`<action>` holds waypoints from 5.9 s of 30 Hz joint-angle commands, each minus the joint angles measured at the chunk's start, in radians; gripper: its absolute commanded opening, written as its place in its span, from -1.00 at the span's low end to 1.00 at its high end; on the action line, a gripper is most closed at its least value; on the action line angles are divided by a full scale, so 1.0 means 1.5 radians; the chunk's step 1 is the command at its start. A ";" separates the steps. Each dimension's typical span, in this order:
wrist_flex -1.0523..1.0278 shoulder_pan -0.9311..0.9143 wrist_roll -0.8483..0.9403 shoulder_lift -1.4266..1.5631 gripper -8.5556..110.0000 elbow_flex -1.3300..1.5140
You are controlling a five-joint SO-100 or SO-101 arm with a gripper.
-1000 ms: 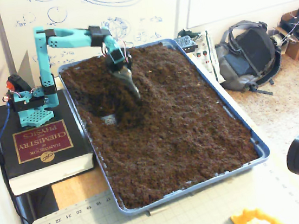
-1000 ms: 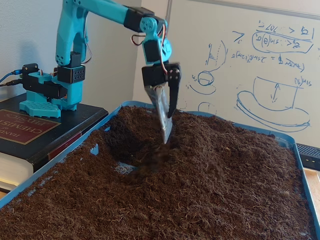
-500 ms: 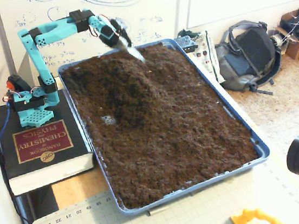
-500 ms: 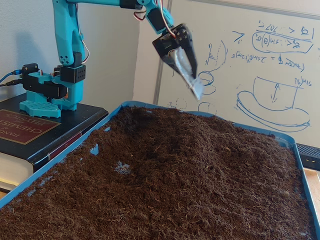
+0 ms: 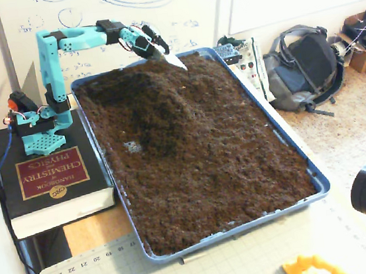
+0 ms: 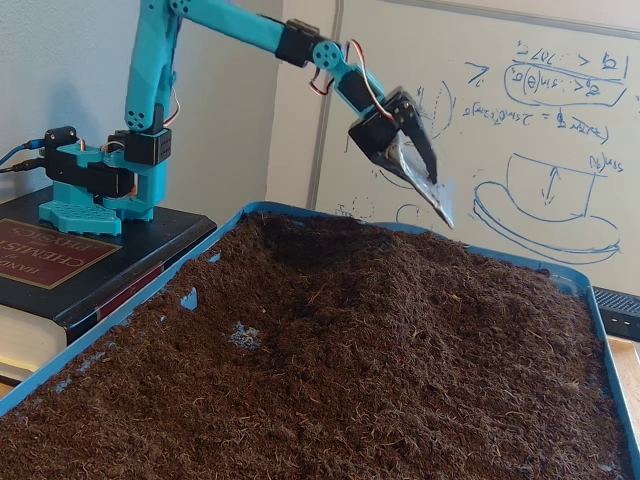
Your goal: Build a berm.
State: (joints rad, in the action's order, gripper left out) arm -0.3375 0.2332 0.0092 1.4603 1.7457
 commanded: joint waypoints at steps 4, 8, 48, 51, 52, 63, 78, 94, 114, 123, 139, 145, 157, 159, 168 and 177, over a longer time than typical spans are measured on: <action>0.022 0.027 -0.006 -0.033 -0.86 -0.027; 0.061 0.029 -0.007 -0.064 -0.86 -0.061; 0.304 -0.021 -0.006 -0.322 -0.86 -0.124; 0.231 -0.021 -0.006 -0.319 -0.86 -0.126; 0.206 -0.021 -0.006 -0.316 -0.86 -0.127; 0.003 -0.020 -0.049 -0.314 -0.86 -0.232; -0.156 -0.004 -0.100 -0.300 -0.86 -0.322; -0.312 0.000 -0.164 -0.166 -0.86 -0.326; -0.245 -0.018 -0.153 -0.199 -0.86 -0.594; -0.151 -0.081 -0.136 -0.284 -0.86 -0.606; -0.160 -0.142 0.181 -0.365 -0.86 -0.606; -0.159 -0.200 0.199 -0.377 -0.86 -0.607; -0.148 -0.246 0.173 -0.491 -0.86 -0.608; -0.148 -0.245 0.161 -0.504 -0.86 -0.608; -0.148 -0.240 0.123 -0.538 -0.86 -0.608; -0.159 -0.243 0.122 -0.575 -0.86 -0.600</action>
State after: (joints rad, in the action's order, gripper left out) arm -0.5752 -0.1258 0.2010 0.5737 0.8989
